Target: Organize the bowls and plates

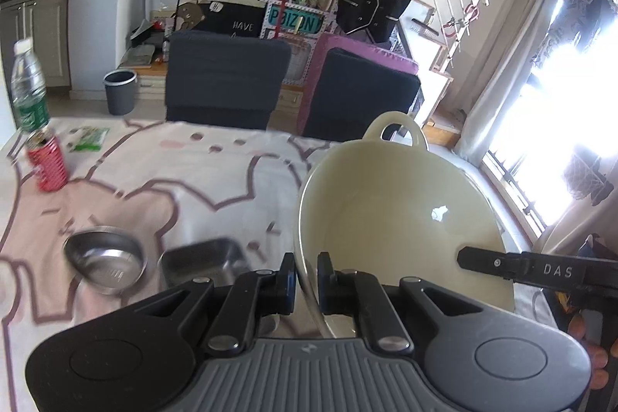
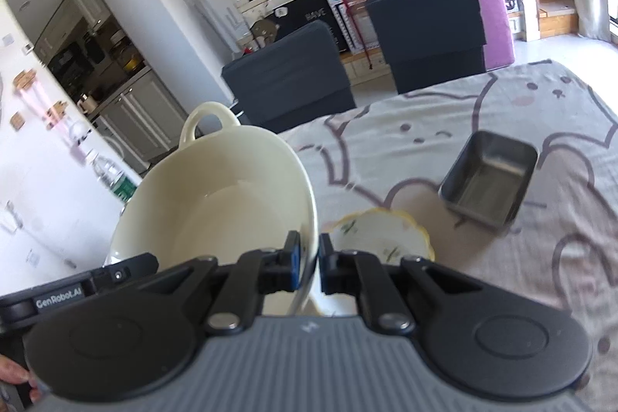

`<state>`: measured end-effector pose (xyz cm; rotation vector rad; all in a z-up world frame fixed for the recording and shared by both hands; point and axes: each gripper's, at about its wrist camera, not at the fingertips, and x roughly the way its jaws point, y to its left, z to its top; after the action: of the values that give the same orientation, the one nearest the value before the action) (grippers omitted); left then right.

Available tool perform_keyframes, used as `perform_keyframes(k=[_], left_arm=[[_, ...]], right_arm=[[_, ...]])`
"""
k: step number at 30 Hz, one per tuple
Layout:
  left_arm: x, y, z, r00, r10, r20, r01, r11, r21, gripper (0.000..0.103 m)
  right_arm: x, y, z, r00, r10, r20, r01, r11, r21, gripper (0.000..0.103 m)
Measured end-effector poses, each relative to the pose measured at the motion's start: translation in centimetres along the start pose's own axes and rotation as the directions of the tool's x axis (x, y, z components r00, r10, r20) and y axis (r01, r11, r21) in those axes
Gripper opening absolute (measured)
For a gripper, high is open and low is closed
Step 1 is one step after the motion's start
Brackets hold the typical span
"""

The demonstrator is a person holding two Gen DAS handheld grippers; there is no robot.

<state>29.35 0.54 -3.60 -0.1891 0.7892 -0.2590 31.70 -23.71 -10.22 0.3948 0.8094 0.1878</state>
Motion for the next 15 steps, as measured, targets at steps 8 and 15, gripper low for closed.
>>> perform_keyframes(k=[8, 15], left_arm=[[-0.3, 4.0, -5.0, 0.996, -0.023, -0.083, 0.018, 0.997, -0.069, 0.012], [1.4, 5.5, -7.1, 0.982, -0.015, -0.187, -0.001, 0.996, -0.087, 0.012]], right_arm=[[1.4, 1.5, -3.5, 0.996, -0.014, -0.087, 0.013, 1.0, -0.011, 0.011], [4.0, 1.3, -6.0, 0.976, -0.058, -0.208, 0.054, 0.998, -0.026, 0.012]])
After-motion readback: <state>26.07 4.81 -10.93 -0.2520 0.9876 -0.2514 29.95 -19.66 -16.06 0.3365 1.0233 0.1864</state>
